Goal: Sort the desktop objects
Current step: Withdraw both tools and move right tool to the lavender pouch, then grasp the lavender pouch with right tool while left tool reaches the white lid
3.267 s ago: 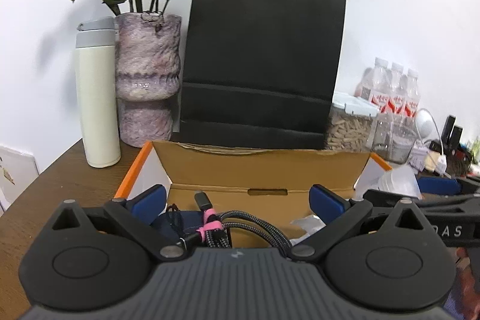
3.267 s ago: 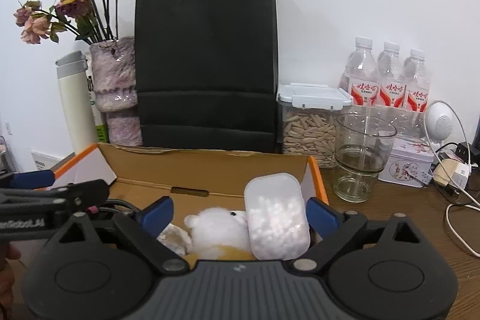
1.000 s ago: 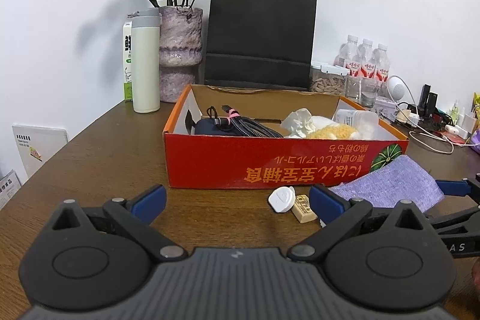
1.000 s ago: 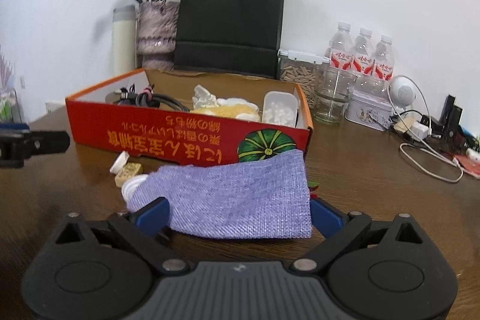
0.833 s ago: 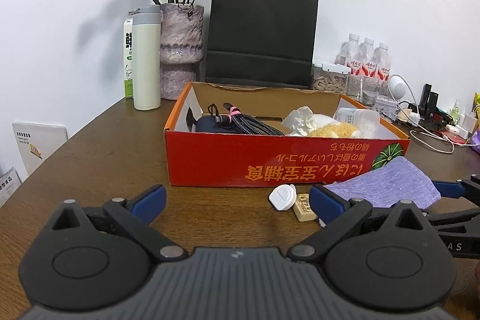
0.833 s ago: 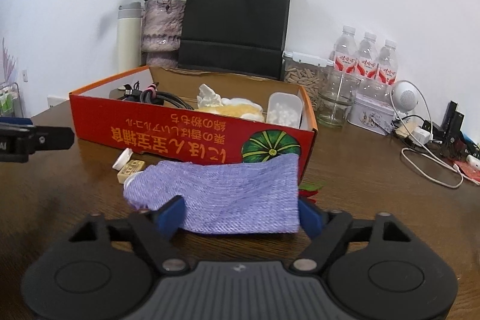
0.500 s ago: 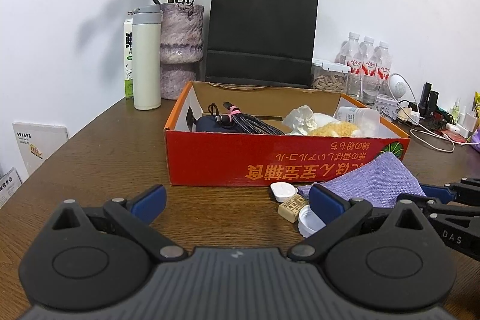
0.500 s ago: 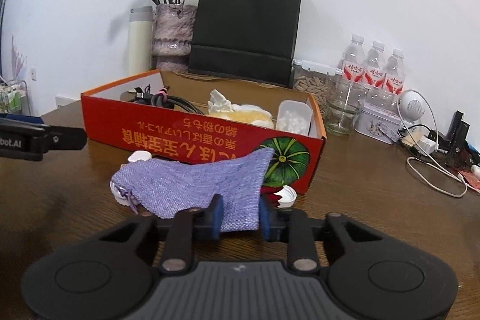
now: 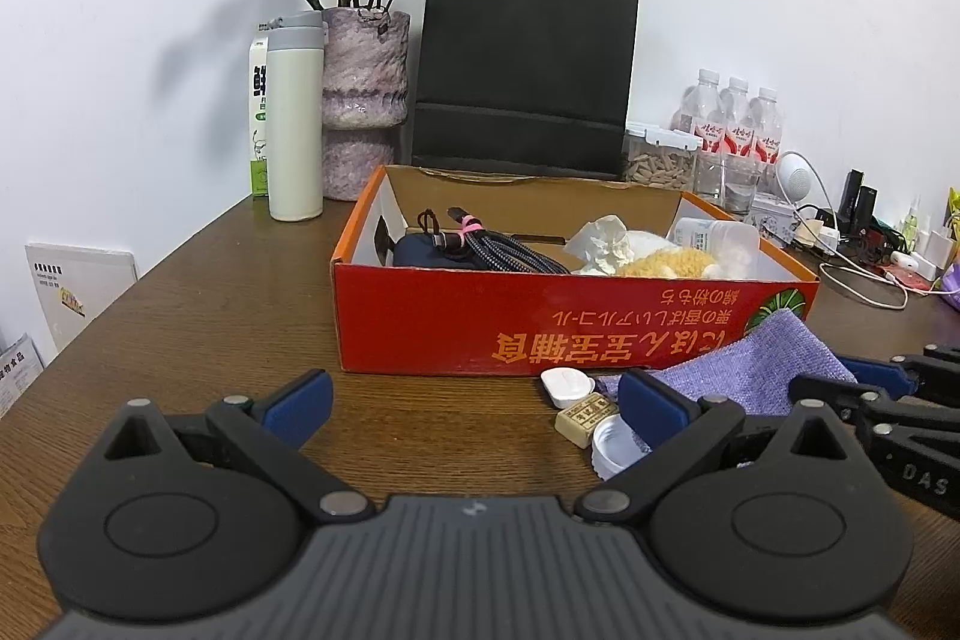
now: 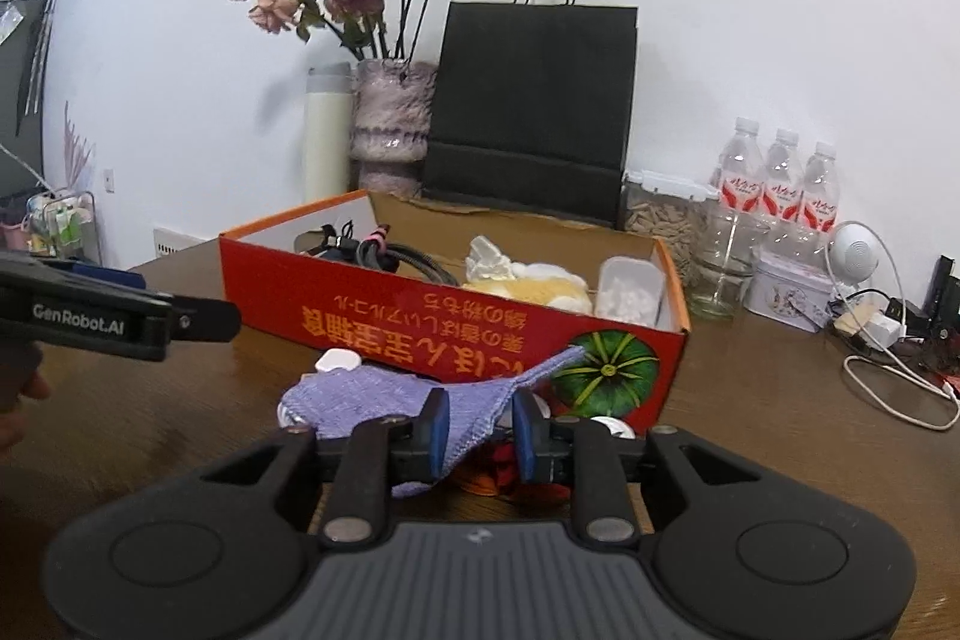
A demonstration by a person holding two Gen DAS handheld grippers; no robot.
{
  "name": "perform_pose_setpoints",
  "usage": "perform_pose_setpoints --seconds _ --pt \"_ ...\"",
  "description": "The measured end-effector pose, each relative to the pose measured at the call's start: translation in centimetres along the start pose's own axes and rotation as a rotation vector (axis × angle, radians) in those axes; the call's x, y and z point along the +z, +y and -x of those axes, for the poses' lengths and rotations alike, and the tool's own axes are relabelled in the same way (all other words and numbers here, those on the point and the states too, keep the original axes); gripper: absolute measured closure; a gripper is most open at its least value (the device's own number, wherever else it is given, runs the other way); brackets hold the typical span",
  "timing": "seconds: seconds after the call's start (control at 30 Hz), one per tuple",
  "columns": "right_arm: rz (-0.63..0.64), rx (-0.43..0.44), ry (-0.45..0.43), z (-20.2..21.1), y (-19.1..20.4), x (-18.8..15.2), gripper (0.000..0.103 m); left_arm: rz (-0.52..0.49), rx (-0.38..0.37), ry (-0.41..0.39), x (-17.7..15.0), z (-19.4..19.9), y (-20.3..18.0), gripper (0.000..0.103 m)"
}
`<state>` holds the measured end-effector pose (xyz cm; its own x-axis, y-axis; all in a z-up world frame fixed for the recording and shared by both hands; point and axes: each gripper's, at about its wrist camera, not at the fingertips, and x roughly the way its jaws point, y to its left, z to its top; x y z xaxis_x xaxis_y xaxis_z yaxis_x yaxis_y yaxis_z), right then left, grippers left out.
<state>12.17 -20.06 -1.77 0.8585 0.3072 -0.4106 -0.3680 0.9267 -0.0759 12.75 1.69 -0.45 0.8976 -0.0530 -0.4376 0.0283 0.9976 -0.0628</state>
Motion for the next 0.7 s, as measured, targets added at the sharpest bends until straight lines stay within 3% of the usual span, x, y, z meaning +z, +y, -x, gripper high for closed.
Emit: perform_pose_setpoints --seconds 0.2,0.33,0.4,0.7 --pt "-0.088 -0.027 0.105 -2.7 -0.7 0.7 0.08 0.012 -0.005 0.001 0.1 0.1 0.2 0.0" --pt "-0.161 0.006 0.149 -4.6 -1.6 1.1 0.081 0.015 -0.009 0.008 0.2 0.1 0.2 0.0" --pt "-0.173 0.025 0.163 -5.2 -1.7 1.0 0.1 0.017 -0.01 0.011 0.2 0.0 0.2 0.0" --pt "-0.26 0.047 -0.016 -1.7 -3.8 2.0 0.102 -0.041 -0.048 0.076 -0.5 -1.1 -1.3 0.0"
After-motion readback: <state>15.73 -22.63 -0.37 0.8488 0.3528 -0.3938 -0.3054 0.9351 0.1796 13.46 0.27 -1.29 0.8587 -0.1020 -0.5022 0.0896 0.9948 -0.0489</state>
